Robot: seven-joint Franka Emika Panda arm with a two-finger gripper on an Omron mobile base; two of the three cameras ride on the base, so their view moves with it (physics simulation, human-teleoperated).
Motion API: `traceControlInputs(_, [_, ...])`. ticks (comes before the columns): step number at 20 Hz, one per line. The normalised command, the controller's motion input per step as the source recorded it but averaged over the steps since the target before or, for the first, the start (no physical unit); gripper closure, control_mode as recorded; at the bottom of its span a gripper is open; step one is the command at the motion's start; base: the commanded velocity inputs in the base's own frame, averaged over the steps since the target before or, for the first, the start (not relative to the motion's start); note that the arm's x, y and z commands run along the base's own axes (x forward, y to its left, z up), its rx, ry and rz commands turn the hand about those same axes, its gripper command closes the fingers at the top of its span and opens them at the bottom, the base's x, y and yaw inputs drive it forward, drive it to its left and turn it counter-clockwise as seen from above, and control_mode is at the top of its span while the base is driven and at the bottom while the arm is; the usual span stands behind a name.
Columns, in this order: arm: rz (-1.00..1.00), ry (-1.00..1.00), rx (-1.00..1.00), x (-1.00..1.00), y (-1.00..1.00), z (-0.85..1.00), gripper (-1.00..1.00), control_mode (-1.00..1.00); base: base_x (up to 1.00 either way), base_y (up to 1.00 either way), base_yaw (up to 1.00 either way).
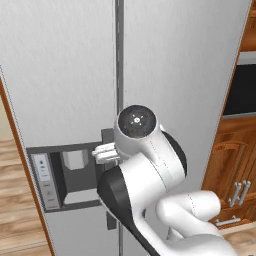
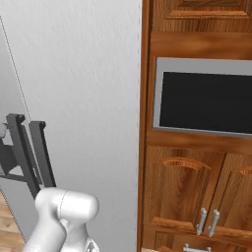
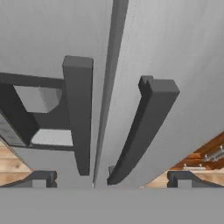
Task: Open the freezer door, pick up the ice cube tray from the freezer, and place it on the dining counter.
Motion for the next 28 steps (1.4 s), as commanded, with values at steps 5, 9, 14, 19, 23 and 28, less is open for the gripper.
traceControlInputs(5, [0.00, -0.26, 0.07, 0.35, 0.14, -0.35, -1.00, -1.00, 0.00, 0.00, 0.00])
traceControlInputs(9, [0.00, -0.30, 0.02, 0.42, 0.00, -0.25, -1.00, -1.00, 0.00, 0.00, 0.00])
traceControlInputs(14, [0.00, -0.29, 0.00, 0.33, 0.00, -0.18, -1.00, -1.00, 0.00, 0.00, 0.00])
traceControlInputs(19, [0.00, -0.24, 0.00, 0.37, 0.00, -0.04, -1.00, -1.00, 0.00, 0.00, 0.00])
traceControlInputs(23, [0.00, -0.24, 0.00, 0.26, 0.00, -0.02, -1.00, -1.00, 0.00, 0.00, 0.00])
traceControlInputs(28, [0.00, -0.21, 0.00, 0.19, 0.00, -0.14, -1.00, -1.00, 0.00, 0.00, 0.00])
